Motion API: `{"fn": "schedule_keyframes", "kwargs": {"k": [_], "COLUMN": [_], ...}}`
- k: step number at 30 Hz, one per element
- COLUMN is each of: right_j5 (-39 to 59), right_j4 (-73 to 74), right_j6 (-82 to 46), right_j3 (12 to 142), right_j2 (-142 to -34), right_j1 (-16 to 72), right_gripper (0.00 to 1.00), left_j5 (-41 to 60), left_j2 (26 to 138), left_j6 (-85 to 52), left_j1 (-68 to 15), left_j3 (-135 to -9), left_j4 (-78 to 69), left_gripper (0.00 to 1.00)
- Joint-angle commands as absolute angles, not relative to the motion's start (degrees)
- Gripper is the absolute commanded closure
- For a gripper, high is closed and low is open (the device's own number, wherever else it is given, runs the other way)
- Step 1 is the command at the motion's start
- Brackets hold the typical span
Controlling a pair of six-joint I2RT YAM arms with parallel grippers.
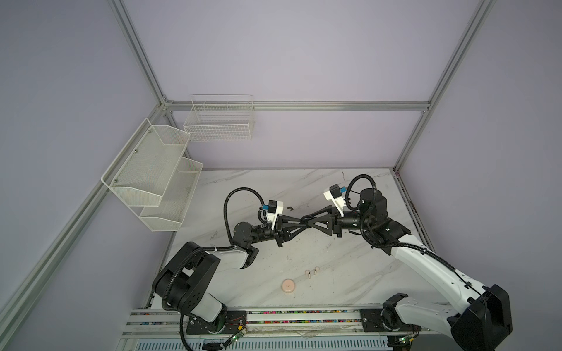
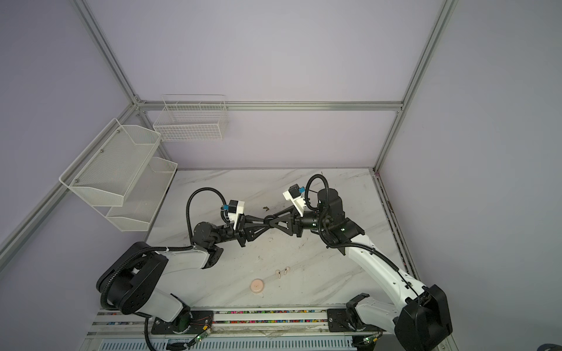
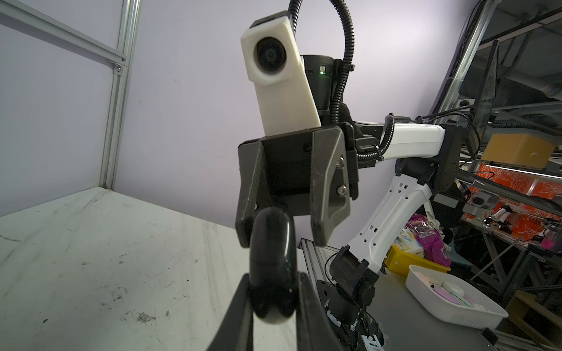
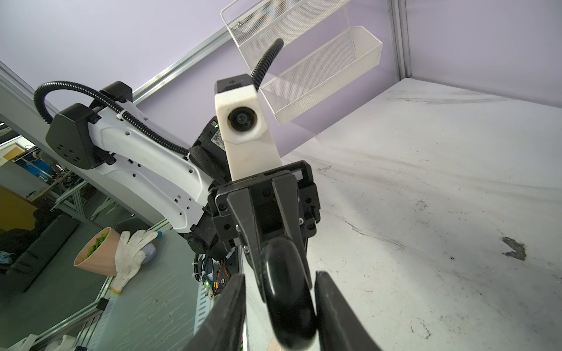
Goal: Insert the wireless bluetooth earbuds into the charging case
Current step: 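Move the right gripper over the closed case and close it on the case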
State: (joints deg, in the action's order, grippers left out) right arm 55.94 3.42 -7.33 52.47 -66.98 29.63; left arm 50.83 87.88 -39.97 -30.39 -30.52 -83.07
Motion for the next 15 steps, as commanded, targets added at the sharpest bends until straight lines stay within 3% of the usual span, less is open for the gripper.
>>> {"fn": "schedule_keyframes", "kwargs": {"k": [1, 15], "right_j5": [58.6, 59.9], "right_j4": [5.1, 5.5], "right_j6": [-6.8, -6.9], "right_j3": [51.9, 52.0], "right_j2": [-67.1, -68.0], "right_j1": [29.7, 29.8], "right_gripper": [0.60, 0.67], "left_j5": [50.4, 50.2], "left_j2": [88.0, 88.4], "left_j6": [-40.7, -40.8], "left_j1": [-30.1, -30.1], "left_j3": [-34.3, -34.5], "left_j4": [-86.1, -86.1], "left_gripper": [1.00, 1.00]}}
